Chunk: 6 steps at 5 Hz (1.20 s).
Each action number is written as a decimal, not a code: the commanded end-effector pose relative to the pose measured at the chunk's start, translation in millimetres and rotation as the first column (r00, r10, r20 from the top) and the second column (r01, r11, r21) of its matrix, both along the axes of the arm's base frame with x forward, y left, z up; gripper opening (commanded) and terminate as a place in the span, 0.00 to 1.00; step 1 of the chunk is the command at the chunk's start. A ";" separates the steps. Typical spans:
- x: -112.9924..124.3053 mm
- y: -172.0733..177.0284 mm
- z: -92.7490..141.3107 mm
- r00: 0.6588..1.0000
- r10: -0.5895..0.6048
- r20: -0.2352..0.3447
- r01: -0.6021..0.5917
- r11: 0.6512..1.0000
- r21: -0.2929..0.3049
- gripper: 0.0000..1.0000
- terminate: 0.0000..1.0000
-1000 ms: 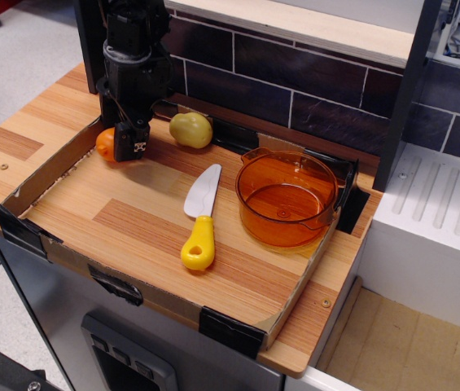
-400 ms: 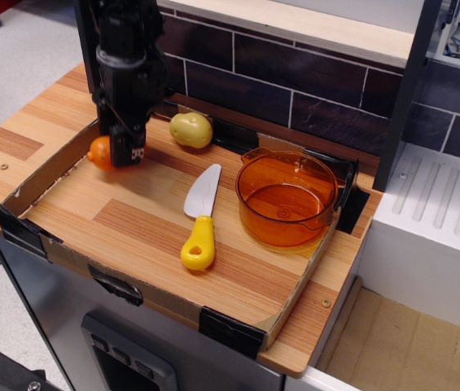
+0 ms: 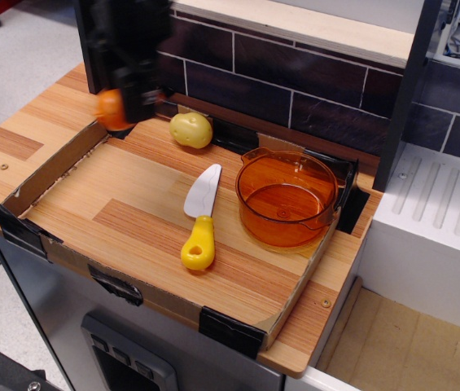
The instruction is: Put carrot in pot
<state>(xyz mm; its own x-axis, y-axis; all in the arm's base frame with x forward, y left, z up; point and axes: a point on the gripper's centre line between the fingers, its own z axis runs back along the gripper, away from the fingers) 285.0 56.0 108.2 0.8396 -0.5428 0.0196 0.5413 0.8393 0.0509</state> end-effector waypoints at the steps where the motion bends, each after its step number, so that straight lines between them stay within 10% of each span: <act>1: 31.3 -62.6 19.9 1.000 0.023 0.021 -0.022 0.999 -0.028 0.00 0.00; 5: 48.5 -90.2 -41.2 0.998 0.045 0.037 -0.045 0.999 0.000 0.00 0.00; 6: 47.0 -90.8 -43.2 0.997 0.049 0.053 -0.048 0.999 -0.003 1.00 0.00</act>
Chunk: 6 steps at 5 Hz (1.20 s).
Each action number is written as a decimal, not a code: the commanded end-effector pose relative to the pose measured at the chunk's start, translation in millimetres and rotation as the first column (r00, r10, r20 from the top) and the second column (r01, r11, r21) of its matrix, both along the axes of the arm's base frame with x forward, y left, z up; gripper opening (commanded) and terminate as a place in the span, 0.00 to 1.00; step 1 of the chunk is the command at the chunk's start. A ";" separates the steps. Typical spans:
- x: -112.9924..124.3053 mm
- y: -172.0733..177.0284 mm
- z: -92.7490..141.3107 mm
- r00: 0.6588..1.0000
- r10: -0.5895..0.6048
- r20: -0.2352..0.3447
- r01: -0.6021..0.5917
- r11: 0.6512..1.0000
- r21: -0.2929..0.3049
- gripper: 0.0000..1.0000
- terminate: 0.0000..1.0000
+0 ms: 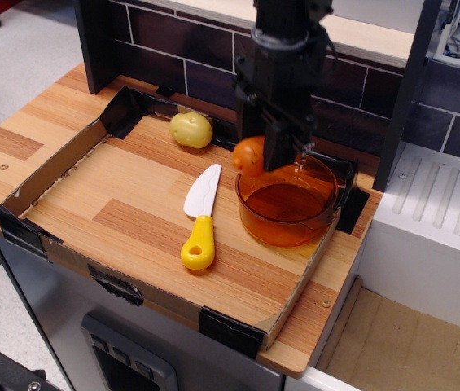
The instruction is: Put carrot in pot
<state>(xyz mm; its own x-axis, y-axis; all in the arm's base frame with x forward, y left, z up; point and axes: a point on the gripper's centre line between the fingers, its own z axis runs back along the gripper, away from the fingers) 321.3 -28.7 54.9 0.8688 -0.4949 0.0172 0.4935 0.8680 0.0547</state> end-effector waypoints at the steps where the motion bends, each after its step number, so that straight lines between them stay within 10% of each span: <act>1: 10.4 -6.8 18.3 0.999 0.011 0.044 -0.008 0.998 -0.062 1.00 0.00; 6: 1.3 24.5 84.3 0.993 0.070 0.100 -0.063 0.995 -0.074 1.00 0.00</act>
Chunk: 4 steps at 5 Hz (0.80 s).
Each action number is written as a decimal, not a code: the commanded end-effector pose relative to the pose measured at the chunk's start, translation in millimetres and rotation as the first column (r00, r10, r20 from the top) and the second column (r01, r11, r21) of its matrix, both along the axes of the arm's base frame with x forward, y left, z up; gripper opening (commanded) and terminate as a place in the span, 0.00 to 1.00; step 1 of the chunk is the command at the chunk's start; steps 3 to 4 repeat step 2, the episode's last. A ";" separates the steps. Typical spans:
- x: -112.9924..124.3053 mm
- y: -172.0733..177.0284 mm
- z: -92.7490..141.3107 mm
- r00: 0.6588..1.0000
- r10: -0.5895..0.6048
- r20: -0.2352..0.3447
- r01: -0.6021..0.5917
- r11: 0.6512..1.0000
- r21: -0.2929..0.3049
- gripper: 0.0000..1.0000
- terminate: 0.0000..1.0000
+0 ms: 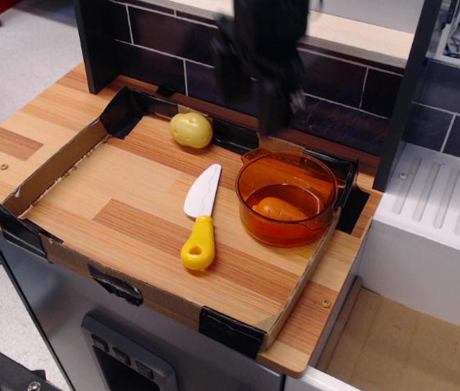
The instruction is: Put carrot in pot
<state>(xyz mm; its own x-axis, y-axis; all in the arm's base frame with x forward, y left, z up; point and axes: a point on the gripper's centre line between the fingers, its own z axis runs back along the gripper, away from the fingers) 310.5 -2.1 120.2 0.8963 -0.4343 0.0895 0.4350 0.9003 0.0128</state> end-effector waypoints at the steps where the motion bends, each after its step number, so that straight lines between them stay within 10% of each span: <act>1: 12.1 -2.1 19.0 0.998 0.004 0.058 -0.005 1.000 0.001 1.00 0.00; 2: 12.1 -2.1 19.0 0.998 0.004 0.058 -0.005 1.000 0.001 1.00 1.00; 4: 12.1 -2.1 19.0 0.998 0.004 0.058 -0.005 1.000 0.001 1.00 1.00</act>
